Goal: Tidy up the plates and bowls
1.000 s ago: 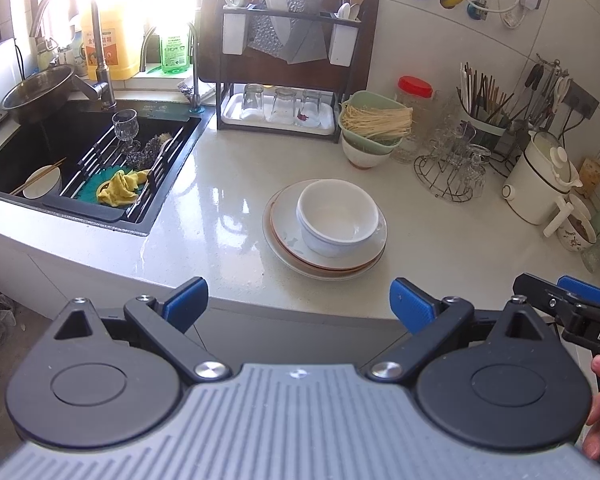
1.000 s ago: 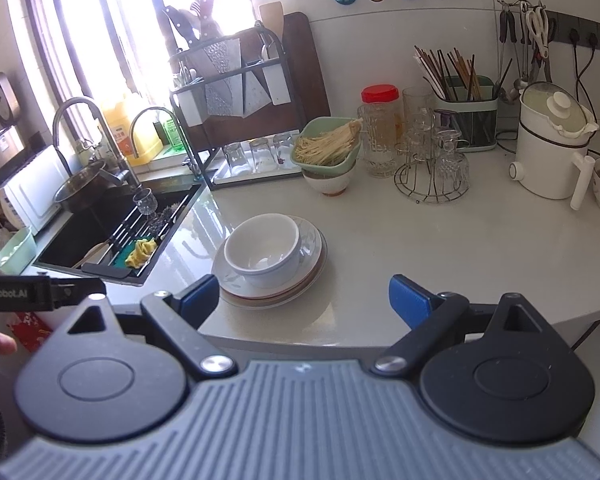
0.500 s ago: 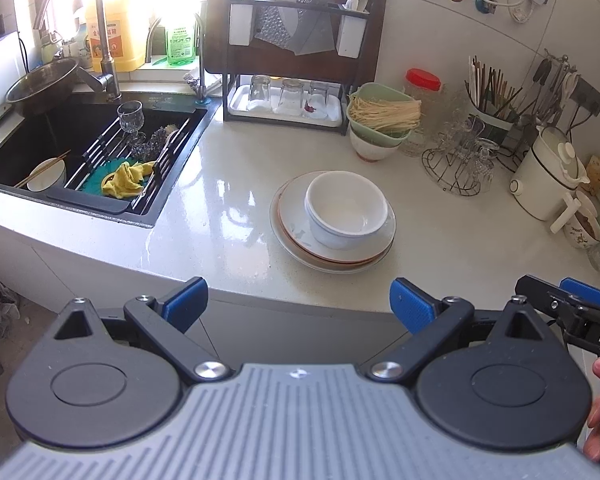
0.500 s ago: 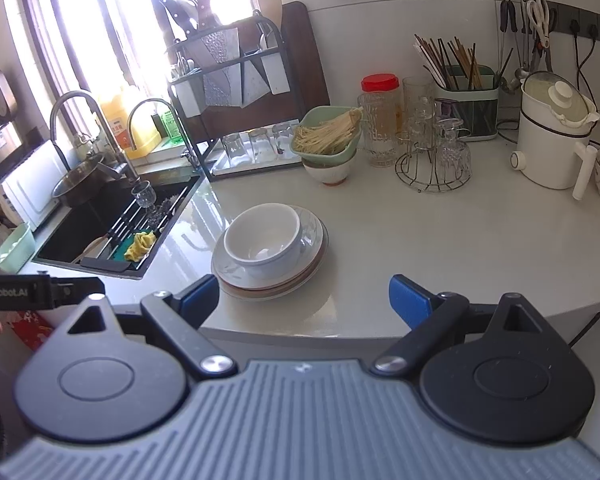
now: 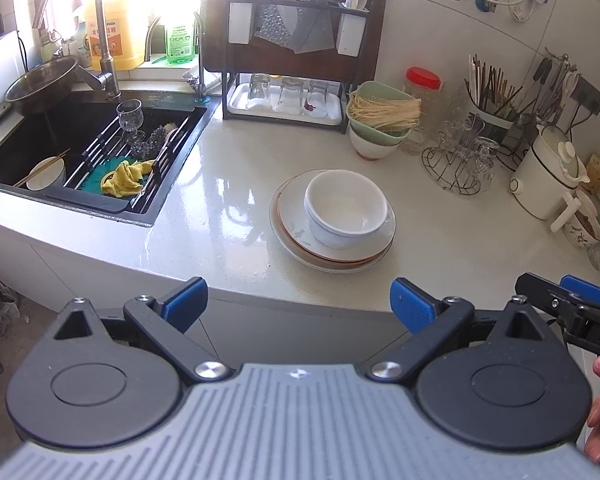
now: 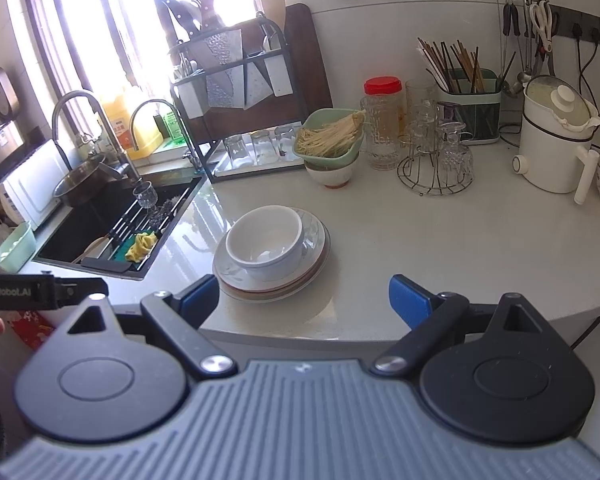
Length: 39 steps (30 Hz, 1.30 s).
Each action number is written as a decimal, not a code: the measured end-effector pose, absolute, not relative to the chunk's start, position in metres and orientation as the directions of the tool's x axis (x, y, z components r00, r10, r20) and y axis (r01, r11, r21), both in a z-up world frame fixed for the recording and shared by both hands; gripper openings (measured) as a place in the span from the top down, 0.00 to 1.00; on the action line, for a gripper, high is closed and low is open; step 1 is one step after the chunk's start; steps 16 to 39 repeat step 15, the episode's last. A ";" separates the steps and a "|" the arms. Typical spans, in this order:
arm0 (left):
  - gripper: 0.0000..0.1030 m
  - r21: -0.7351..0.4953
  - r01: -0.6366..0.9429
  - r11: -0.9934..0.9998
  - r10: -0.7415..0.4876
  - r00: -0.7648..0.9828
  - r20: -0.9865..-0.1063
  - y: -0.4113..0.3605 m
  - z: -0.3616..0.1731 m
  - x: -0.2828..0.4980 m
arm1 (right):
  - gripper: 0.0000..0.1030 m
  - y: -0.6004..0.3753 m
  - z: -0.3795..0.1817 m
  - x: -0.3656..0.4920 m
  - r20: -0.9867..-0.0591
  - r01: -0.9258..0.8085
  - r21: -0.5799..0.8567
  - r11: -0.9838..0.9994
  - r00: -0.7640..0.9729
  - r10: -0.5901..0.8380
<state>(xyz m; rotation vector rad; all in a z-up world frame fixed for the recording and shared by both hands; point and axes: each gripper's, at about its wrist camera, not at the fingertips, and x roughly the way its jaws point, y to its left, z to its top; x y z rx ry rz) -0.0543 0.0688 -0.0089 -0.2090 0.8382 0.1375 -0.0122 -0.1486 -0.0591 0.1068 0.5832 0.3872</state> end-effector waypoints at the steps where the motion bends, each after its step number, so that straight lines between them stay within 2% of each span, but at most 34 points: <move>1: 0.03 -0.130 -0.202 0.971 0.037 0.662 -0.749 0.069 -0.009 -0.054 | 0.10 -0.149 -0.059 -0.012 -0.515 -0.327 0.205 0.923 0.765 0.385; 39: 0.03 -0.124 -0.217 0.968 0.055 0.668 -0.742 0.068 -0.007 -0.058 | 0.10 -0.147 -0.057 -0.011 -0.515 -0.328 0.203 0.923 0.766 0.385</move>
